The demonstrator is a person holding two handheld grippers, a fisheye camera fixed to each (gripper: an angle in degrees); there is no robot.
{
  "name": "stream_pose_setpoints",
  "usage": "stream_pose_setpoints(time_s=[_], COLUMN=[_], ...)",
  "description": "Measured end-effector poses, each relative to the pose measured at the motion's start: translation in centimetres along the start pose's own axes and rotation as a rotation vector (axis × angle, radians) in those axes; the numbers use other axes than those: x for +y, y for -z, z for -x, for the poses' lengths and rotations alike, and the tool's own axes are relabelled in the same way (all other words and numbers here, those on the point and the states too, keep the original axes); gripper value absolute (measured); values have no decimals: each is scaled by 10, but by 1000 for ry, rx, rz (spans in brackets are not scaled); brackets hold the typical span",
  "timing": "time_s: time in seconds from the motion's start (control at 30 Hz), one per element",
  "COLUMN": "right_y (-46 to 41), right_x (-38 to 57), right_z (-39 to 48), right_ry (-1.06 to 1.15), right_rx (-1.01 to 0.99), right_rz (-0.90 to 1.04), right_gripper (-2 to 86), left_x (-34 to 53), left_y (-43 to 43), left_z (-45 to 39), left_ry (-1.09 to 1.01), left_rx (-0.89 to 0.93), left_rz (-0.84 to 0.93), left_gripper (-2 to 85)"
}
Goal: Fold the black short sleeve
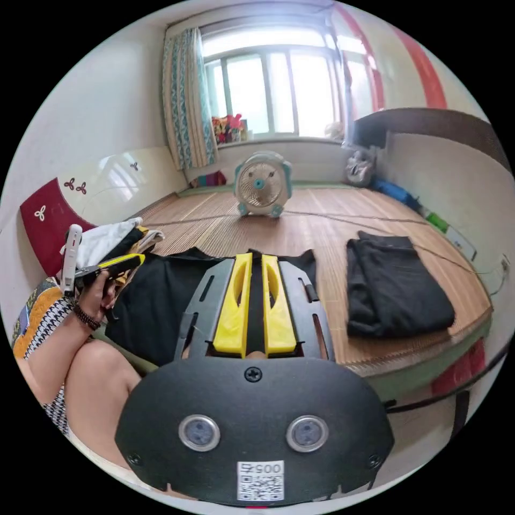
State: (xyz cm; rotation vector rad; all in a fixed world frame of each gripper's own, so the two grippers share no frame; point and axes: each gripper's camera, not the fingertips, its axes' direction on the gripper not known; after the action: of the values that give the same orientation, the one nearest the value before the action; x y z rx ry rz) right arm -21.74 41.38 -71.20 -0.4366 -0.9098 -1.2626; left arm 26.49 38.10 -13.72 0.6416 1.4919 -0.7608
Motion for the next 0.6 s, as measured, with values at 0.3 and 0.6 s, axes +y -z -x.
stream_pose_setpoints(time_s=[0.3, 0.6], right_y=[91, 20], right_x=[110, 104], right_z=[-128, -169], right_ry=[-238, -410], right_rx=[177, 15], right_rz=[121, 302], right_gripper=[85, 95], left_x=[10, 21], left_y=[26, 36], left_z=[-49, -39], left_ry=[-69, -53], left_rx=[-7, -59], left_rz=[13, 79], left_gripper=[-6, 3])
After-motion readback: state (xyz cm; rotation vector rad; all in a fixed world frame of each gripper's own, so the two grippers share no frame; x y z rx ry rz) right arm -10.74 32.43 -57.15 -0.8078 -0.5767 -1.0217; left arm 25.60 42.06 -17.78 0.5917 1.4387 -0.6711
